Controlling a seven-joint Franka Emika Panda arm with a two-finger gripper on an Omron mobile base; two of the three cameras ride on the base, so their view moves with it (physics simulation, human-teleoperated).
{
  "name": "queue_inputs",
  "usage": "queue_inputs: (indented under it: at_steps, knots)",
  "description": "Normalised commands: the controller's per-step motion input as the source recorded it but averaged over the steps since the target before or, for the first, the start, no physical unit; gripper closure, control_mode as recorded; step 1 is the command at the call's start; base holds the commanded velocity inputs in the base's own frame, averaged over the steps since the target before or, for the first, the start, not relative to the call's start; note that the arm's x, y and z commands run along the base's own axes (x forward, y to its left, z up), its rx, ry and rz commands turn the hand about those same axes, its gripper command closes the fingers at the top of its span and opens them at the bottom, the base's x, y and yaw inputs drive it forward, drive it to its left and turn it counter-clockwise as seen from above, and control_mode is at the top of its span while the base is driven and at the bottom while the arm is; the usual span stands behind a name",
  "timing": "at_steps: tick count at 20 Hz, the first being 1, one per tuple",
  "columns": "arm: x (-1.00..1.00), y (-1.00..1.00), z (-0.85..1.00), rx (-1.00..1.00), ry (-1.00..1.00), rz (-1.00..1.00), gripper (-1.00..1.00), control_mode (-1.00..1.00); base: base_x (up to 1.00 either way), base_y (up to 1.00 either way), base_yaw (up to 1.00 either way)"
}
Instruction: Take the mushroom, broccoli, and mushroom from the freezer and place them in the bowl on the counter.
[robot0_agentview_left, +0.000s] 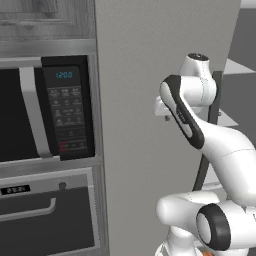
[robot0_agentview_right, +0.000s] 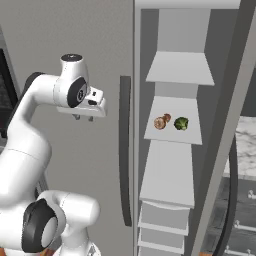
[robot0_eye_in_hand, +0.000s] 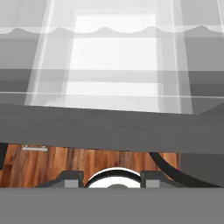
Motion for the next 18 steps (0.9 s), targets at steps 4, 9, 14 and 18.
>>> queue_inputs:
  at_steps: [4, 9, 14, 18]
  knots:
    - [-0.16, 0.0, 0.0, 0.0, 0.0, 0.0, -1.0, -1.0, 0.0, 0.0, 0.0]
    - [-0.98, 0.0, 0.0, 0.0, 0.01, -0.03, -1.0, -1.0, 0.0, 0.0, 0.0]
    - [-0.96, 0.03, 0.0, 0.0, 0.03, -0.01, -1.0, -1.0, 0.0, 0.0, 0.0]
    - [-0.76, 0.03, 0.0, 0.0, 0.01, 0.0, -1.0, -1.0, 0.0, 0.0, 0.0]
